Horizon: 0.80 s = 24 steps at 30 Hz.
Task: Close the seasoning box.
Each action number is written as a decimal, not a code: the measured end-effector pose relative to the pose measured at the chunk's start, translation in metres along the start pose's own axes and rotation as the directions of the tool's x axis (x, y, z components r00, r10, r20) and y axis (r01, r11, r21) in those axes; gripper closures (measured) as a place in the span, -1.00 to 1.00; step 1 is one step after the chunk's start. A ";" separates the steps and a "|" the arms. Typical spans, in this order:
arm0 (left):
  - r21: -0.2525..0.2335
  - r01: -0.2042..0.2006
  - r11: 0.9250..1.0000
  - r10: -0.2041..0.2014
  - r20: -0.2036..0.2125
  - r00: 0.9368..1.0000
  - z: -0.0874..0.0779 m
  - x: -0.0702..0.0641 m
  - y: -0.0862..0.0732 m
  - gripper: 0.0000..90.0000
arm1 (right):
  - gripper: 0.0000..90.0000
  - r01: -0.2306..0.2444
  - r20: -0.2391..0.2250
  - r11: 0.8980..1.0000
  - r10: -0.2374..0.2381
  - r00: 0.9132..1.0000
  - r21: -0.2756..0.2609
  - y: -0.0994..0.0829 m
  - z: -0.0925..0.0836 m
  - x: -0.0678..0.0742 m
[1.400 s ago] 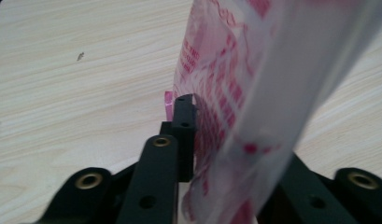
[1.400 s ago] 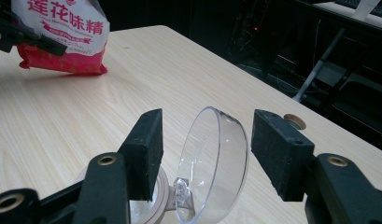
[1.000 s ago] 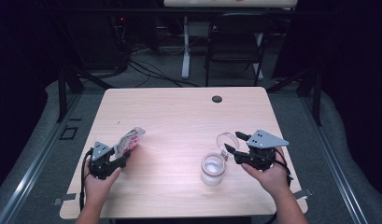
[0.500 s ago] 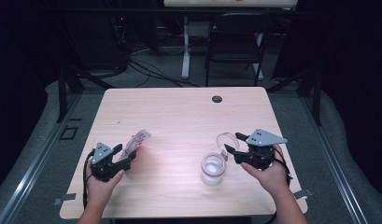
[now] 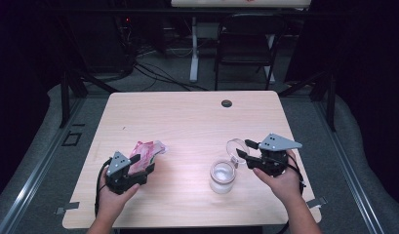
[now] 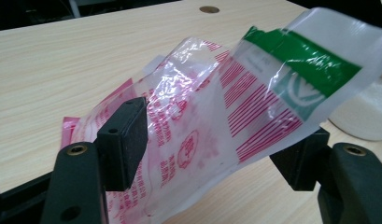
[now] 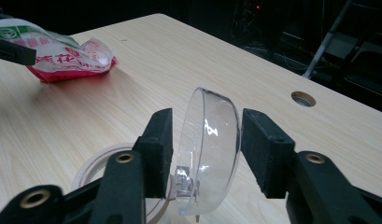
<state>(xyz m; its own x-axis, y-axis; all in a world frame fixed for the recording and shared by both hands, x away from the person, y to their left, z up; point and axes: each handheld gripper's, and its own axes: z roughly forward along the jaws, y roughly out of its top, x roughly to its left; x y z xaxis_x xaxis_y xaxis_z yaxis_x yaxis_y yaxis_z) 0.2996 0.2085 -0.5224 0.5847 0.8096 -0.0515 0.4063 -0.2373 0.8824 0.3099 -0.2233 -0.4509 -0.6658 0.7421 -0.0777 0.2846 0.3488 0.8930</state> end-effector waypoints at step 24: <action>0.035 -0.088 0.996 0.086 0.052 0.995 0.020 -0.037 0.001 -0.27 | 0.49 0.081 -0.023 0.997 -0.080 0.996 0.019 0.003 0.004 0.018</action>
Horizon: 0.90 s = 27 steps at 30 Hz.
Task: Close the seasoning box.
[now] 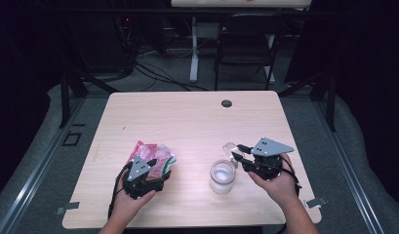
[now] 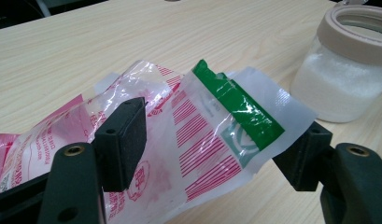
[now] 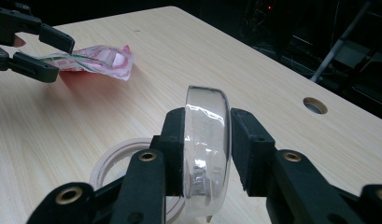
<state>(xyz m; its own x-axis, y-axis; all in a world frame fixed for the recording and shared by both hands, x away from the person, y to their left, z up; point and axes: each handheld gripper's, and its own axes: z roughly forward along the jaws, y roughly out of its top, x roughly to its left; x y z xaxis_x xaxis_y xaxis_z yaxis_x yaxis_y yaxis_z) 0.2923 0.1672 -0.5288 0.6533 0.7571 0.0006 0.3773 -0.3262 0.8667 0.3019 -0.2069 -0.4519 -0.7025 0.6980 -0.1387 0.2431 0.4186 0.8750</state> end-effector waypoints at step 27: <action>0.020 -0.126 0.992 0.125 0.066 0.990 0.015 -0.034 0.010 -0.28 | 0.34 0.108 0.012 0.994 -0.109 0.994 0.026 -0.001 0.009 0.027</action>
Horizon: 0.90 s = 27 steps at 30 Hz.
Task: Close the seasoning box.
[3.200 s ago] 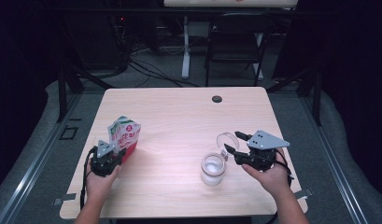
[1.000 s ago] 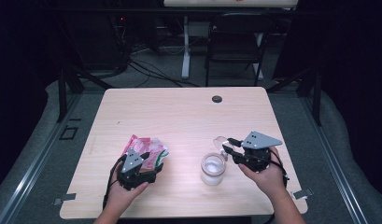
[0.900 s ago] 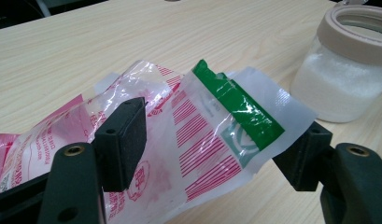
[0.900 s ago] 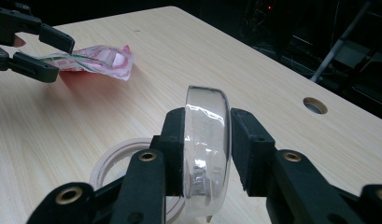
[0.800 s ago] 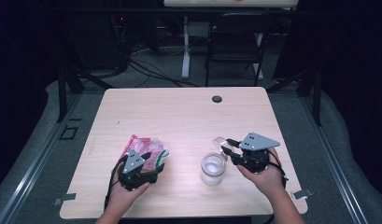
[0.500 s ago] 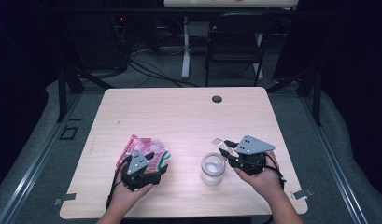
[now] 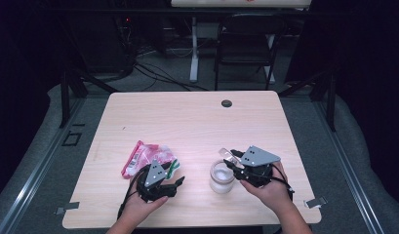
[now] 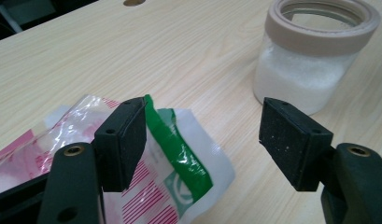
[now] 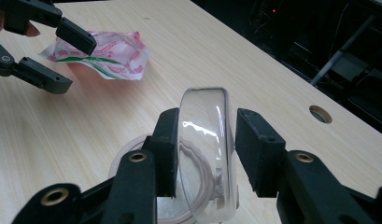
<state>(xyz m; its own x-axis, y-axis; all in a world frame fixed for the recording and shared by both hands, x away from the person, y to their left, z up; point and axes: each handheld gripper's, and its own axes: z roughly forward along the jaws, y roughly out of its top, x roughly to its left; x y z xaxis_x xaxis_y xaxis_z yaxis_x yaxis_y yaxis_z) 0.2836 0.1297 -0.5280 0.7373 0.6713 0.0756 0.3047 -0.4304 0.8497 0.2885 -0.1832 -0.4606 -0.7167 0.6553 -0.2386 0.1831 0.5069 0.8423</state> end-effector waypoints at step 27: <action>0.005 -0.007 1.000 0.007 0.020 1.000 0.001 -0.005 -0.001 -0.28 | 0.21 0.070 -0.032 0.997 -0.070 0.997 0.022 -0.001 0.008 0.011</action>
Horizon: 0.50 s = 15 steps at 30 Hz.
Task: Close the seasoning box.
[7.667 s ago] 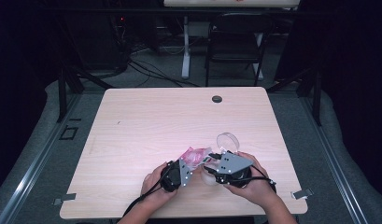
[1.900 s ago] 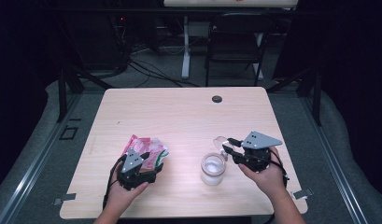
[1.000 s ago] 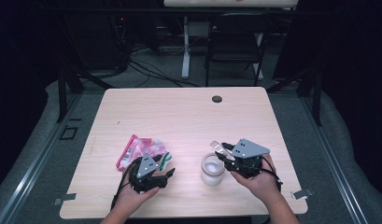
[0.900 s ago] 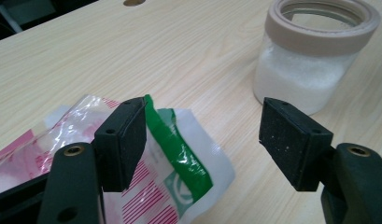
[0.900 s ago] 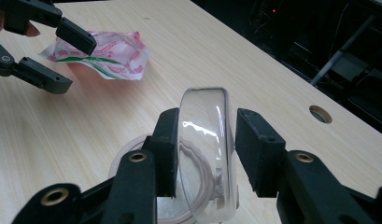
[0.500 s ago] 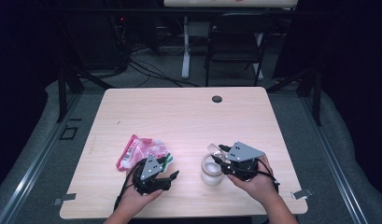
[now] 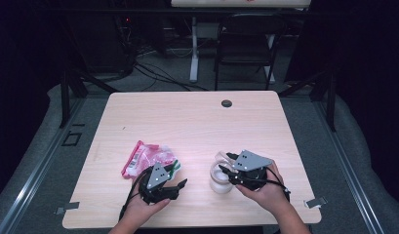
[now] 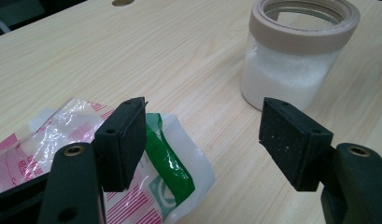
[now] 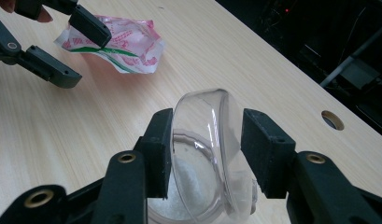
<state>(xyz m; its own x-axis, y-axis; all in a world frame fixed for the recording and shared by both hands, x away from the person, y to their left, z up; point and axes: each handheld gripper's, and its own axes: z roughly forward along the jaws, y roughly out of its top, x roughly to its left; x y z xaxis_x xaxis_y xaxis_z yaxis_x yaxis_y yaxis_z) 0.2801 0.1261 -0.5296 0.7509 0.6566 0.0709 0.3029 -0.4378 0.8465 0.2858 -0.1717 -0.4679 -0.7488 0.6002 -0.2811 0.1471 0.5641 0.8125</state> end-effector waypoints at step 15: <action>-0.009 0.020 1.000 -0.020 -0.013 1.000 -0.004 0.005 -0.002 -0.28 | 0.13 0.037 -0.015 0.999 -0.037 0.999 0.007 -0.002 0.005 0.005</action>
<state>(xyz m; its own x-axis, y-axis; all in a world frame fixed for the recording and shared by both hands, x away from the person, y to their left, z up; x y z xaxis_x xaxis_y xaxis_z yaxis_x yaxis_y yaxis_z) 0.2816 0.1327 -0.5289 0.7371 0.6730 0.0607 0.3127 -0.4193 0.8523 0.2850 -0.1676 -0.4736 -0.7636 0.5703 -0.3029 0.1241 0.5899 0.7979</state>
